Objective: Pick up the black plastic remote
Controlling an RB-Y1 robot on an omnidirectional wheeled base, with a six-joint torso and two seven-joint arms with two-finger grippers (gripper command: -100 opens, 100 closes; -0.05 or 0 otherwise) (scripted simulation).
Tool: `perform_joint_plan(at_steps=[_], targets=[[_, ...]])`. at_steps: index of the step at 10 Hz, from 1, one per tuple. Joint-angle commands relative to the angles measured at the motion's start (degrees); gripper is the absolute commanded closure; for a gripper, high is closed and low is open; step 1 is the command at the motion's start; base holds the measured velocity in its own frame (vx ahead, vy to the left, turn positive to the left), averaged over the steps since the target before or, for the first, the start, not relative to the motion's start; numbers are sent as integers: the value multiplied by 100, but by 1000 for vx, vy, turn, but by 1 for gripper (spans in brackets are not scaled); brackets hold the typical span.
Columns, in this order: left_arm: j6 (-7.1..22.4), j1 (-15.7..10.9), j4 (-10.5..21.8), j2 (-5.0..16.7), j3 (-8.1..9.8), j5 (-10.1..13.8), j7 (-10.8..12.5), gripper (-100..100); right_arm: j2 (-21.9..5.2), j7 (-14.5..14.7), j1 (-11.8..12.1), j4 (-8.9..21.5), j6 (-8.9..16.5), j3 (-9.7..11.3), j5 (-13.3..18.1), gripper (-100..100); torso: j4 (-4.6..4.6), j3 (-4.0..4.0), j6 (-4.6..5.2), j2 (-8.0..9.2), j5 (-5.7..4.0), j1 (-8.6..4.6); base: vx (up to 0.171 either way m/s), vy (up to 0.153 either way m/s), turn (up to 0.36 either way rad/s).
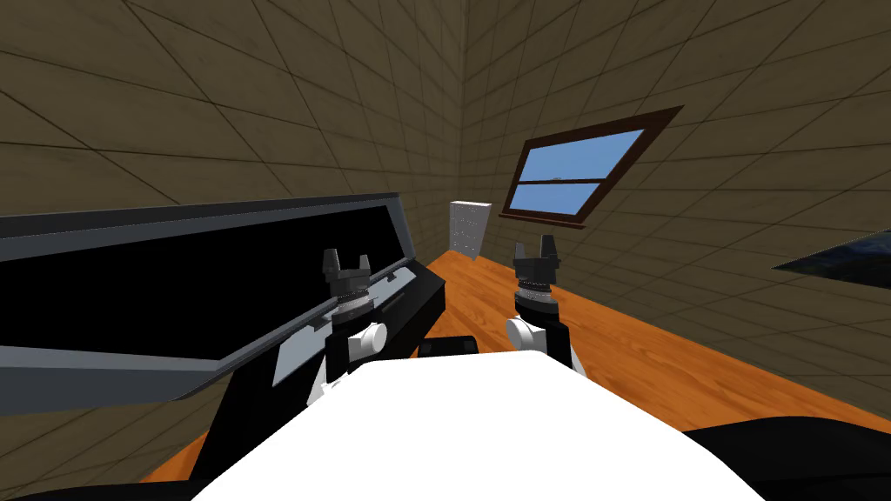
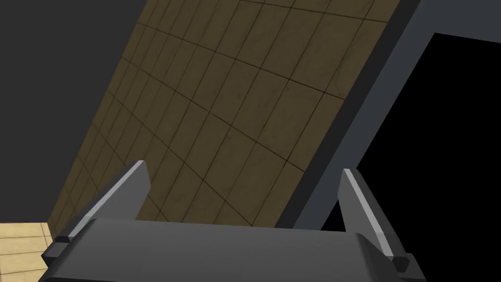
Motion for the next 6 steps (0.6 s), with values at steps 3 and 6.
perform_joint_plan(at_steps=[3, 6], targets=[[244, -131, 319, 506, 31, 99, 76, -100, 0, 0, 0, 0, 0, 0, 0, 0, 0, 0, 1, 0, 0, 0, -3, -4, -52], [643, -353, 827, 909, 78, 268, 204, -100, 0, 0, 0, 0, 0, 0, 0, 0, 0, 0, 1, 1, 0, 0, -7, -8, -91]])
